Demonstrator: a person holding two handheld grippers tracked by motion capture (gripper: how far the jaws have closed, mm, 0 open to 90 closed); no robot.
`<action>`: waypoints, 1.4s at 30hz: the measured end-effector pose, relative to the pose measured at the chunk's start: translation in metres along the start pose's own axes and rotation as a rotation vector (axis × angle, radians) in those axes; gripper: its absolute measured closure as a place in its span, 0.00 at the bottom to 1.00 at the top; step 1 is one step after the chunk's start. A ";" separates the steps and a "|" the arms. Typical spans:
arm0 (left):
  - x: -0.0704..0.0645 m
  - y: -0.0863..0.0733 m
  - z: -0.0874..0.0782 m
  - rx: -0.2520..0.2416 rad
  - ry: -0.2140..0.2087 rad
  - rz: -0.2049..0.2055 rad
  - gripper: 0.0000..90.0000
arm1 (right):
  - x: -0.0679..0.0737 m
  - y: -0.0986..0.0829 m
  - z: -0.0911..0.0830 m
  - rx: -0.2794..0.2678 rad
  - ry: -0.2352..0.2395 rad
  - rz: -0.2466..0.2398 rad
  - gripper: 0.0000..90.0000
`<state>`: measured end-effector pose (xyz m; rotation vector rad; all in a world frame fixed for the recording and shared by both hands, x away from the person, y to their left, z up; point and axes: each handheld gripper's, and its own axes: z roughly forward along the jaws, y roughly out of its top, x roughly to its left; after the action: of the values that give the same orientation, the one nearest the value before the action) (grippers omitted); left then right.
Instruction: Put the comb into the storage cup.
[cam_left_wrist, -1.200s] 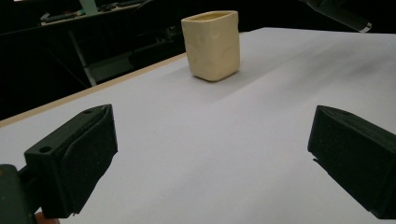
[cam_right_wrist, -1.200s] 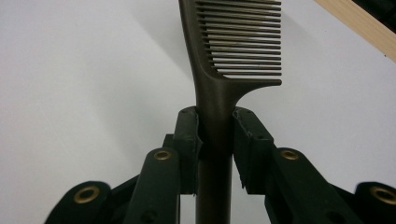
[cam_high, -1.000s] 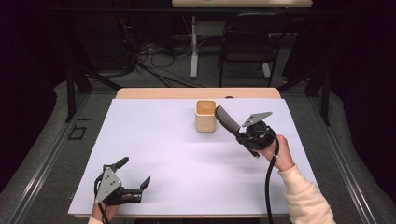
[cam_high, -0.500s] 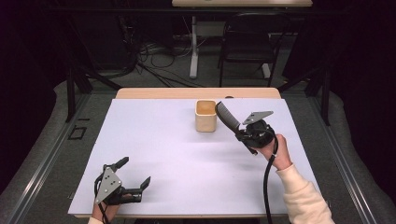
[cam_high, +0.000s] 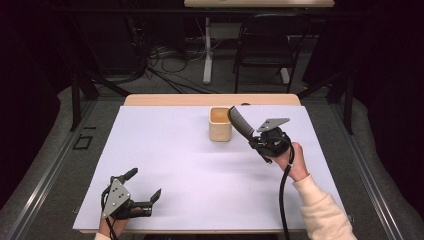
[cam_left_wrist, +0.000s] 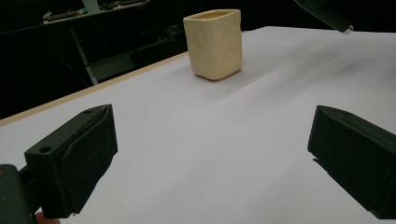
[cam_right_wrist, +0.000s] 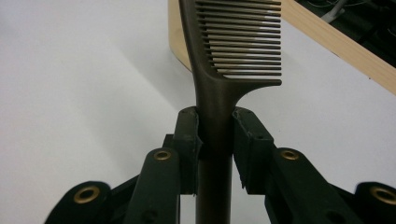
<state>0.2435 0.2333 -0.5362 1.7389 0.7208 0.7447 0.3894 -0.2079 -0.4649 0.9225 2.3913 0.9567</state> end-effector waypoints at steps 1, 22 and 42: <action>0.000 0.000 0.000 0.000 0.000 0.000 0.01 | 0.000 0.001 0.000 -0.005 0.001 0.001 0.80; 0.001 0.000 -0.001 -0.002 0.004 0.002 0.02 | 0.003 0.015 0.004 -0.037 0.003 -0.008 0.80; 0.000 0.000 -0.001 -0.002 0.001 0.003 0.01 | 0.004 0.038 0.007 -0.066 0.027 -0.030 0.80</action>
<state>0.2434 0.2338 -0.5357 1.7377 0.7183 0.7483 0.4070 -0.1817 -0.4429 0.8527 2.3735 1.0364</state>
